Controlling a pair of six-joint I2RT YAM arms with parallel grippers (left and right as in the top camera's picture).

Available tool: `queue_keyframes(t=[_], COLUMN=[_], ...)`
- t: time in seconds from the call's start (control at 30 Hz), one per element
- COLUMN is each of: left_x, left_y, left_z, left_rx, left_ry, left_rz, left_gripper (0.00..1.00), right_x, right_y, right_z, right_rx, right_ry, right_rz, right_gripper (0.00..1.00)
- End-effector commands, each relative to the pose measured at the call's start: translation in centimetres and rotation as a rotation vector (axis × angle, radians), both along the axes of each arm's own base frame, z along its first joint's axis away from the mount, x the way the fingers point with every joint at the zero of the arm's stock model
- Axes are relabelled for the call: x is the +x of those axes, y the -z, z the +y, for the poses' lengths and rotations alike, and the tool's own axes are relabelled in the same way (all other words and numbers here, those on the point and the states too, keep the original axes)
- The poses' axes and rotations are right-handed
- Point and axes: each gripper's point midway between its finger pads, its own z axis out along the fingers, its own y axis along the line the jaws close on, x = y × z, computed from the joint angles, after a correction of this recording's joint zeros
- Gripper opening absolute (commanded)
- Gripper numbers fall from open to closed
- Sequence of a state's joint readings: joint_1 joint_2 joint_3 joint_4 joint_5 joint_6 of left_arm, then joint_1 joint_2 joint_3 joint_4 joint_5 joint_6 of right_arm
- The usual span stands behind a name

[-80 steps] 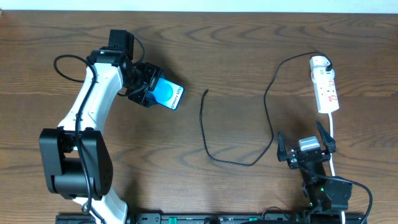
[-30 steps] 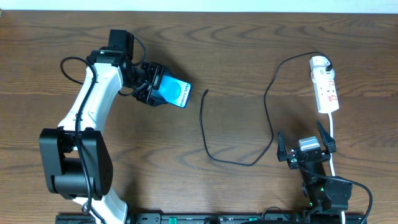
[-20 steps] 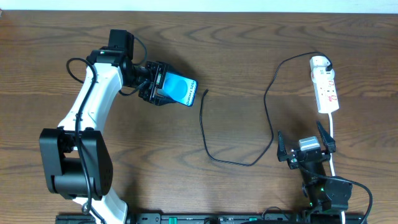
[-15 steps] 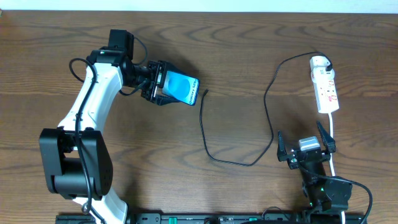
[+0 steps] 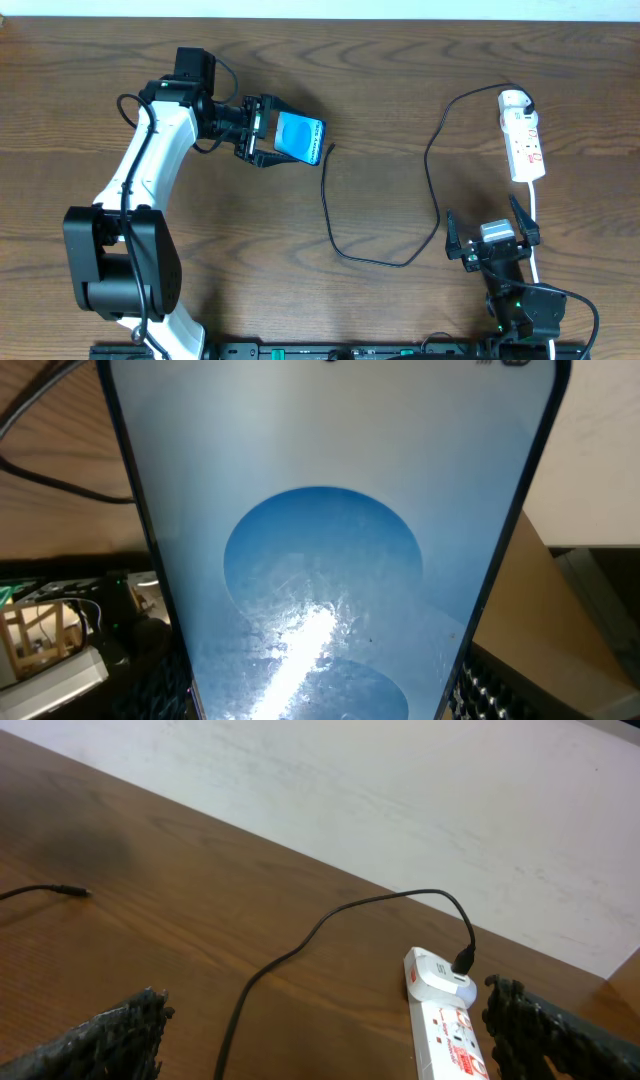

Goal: Plug charger to phone and switch on socket
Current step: 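Carry the held phone rightward toward the table center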

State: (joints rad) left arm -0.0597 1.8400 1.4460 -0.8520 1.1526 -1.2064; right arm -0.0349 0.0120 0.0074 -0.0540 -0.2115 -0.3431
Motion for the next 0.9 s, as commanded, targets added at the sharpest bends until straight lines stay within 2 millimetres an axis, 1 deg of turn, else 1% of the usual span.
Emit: queue_keyframes(t=[0.0,0.27,0.33,0.37,0.53,0.63,0.8,0.87], left_x=[-0.4,-0.4,-0.4,-0.4,-0.5,-0.5,-0.5,-0.5], left_y=[-1.7,-1.7,-1.7,-1.7,-1.9,-1.9,-1.9,-1.9], left_z=[-0.3,-0.3,-0.3,-0.3,-0.4,-0.4,-0.4,-0.4], left_rx=[-0.056,-0.057,-0.057,-0.058,-0.071,-0.071,-0.074,-0.074], left_ry=[0.008,0.004,0.003,0.003,0.006,0.003,-0.021,-0.022], left_rz=[-0.014,-0.003,0.0,0.0,0.001,0.009,0.06,0.062], left_gripper=[0.6,0.6,0.6,0.6,0.6,0.6,0.6,0.6], right_x=[0.0,0.0,0.1,0.1,0.1,0.1,0.0,-0.1], right_y=[0.0,0.0,0.2,0.2,0.1,-0.1,-0.2,-0.4], right_z=[0.0,0.0,-0.9,-1.1,-1.0,-0.5,-0.2,0.3], right_rx=[0.017,0.016,0.01,0.009,0.015,0.062,0.215,0.243], right_ry=[0.001,-0.001,0.056,0.064,0.06,0.036,0.025,-0.006], right_rz=[0.002,0.003,0.006,0.005,0.005,0.006,0.027,0.028], right_gripper=[0.99,0.99,0.99,0.99,0.99,0.99,0.99,0.99])
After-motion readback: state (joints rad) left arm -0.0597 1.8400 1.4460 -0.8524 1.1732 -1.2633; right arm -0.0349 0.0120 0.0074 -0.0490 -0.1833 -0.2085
